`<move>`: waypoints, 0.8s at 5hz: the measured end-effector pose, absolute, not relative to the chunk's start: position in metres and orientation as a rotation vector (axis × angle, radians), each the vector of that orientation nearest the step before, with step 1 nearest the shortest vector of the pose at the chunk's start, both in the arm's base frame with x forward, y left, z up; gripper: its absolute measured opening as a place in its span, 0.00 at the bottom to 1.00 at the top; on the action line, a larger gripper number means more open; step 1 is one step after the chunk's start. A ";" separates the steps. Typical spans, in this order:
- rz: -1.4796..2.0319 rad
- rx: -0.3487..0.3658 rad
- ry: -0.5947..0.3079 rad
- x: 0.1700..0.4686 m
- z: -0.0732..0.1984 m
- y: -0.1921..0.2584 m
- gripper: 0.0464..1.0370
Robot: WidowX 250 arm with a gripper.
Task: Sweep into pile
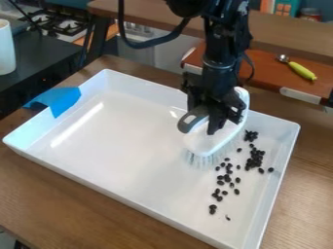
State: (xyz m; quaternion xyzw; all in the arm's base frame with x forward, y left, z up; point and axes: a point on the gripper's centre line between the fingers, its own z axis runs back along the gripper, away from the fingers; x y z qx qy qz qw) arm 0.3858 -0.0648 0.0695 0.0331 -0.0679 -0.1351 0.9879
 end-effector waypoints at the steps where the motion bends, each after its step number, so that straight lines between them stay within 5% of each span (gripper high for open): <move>1: -0.311 0.064 -0.141 0.386 0.070 -0.068 0.46; 4: -0.527 0.011 -0.149 0.385 0.070 -0.079 0.46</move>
